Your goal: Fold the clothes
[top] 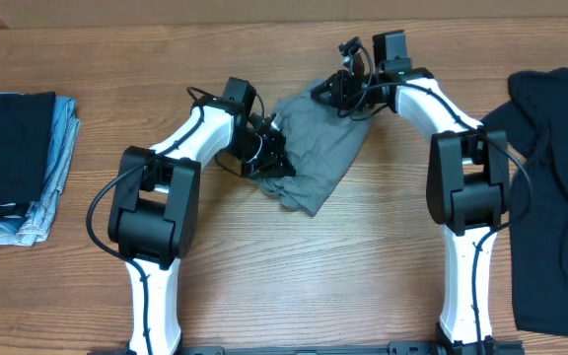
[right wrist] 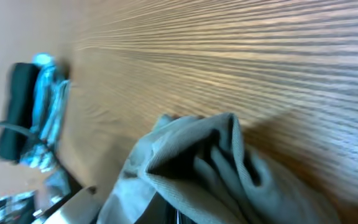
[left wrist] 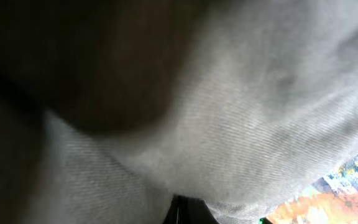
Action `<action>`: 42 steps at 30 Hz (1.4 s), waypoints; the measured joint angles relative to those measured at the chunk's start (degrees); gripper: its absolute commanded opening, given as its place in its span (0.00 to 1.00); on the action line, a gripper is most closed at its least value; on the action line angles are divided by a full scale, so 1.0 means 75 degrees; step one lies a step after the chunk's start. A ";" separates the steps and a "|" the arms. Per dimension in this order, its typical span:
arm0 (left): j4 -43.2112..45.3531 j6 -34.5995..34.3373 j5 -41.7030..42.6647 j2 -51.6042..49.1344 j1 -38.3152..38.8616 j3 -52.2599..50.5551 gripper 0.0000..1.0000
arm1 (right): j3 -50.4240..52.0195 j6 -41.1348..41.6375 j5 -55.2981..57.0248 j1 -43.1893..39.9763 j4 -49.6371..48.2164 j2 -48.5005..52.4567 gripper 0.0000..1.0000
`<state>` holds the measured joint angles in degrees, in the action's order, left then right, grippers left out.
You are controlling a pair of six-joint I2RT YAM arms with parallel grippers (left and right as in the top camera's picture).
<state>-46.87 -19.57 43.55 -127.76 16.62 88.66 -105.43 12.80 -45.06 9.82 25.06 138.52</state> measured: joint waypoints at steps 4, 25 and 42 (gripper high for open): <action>-0.0006 0.0000 0.0000 0.0000 0.0000 0.0000 0.04 | 0.0000 0.0000 0.1000 0.0303 -0.0262 0.0000 0.04; -0.0248 0.0268 -0.1920 0.3841 0.0137 0.0699 1.00 | -0.2585 0.0134 0.0673 -0.1125 0.3287 -0.1224 1.00; 0.0857 0.2092 -0.2404 0.0947 0.0015 0.0874 1.00 | -0.2678 -0.0061 0.2731 -0.3949 0.7341 -0.1649 1.00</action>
<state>-40.45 -3.88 25.52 -120.66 16.73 95.22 -125.51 12.34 -24.58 -19.79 80.12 126.15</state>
